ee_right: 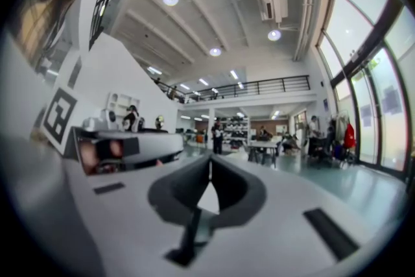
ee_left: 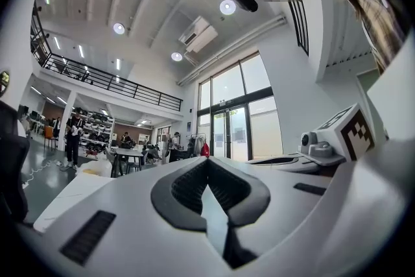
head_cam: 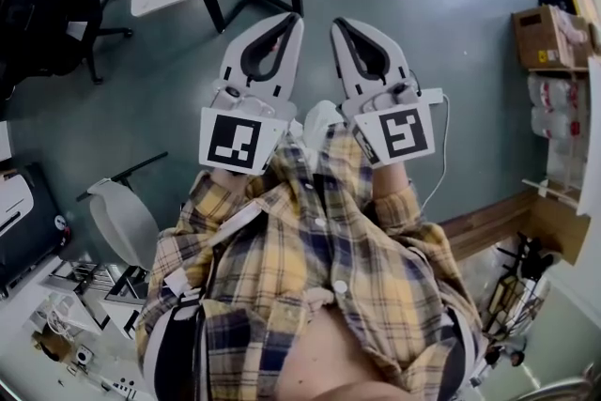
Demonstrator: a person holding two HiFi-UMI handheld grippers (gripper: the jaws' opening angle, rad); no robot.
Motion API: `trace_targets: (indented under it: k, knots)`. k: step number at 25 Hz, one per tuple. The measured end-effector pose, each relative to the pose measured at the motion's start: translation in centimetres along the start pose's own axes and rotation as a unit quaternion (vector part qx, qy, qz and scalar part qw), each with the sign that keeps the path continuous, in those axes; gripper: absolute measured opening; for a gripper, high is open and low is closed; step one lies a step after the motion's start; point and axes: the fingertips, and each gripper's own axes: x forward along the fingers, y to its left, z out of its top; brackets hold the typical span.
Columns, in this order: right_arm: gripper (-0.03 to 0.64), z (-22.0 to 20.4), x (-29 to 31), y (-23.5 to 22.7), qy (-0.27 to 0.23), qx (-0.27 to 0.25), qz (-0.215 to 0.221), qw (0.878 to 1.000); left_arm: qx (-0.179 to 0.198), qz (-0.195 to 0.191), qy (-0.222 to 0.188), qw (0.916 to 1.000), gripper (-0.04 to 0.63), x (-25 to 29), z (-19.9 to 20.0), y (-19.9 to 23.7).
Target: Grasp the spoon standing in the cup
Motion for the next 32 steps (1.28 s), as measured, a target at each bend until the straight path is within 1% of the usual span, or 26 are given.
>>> trace_targets:
  k: [4,8,13,17,20,24,32]
  knots:
    - [0.032,-0.1,0.9,0.1,-0.002,0.001,-0.003,1.0,-0.004,-0.001,0.002,1.0,0.015,0.0,-0.1,1.0]
    - [0.032,-0.7,2.1,-0.1,0.01,-0.001,0.003,1.0,-0.008,0.004,0.003,1.0,0.015,0.6,-0.5,2.1]
    - [0.032,-1.0,3.6,-1.5,0.011,0.0,0.017,1.0,-0.008,0.015,0.0,0.9999,0.015,2.3,-1.0,2.9]
    - [0.032,-1.3,5.9,-3.2,0.011,0.007,0.031,0.999,-0.005,0.027,0.001,0.9996,0.015,4.3,-1.2,4.4]
    - [0.032,-1.6,7.8,-4.8,0.01,0.012,0.042,0.999,-0.004,0.04,0.004,0.9992,0.015,6.4,-1.8,5.7]
    - [0.032,-1.9,10.1,-7.4,0.015,0.013,0.064,0.998,-0.001,0.05,0.009,0.9987,0.016,10.4,-2.4,6.6]
    - [0.032,-1.4,13.4,-14.5,0.021,0.015,0.108,0.994,0.002,0.088,0.01,0.996,0.017,18.3,-2.3,7.0]
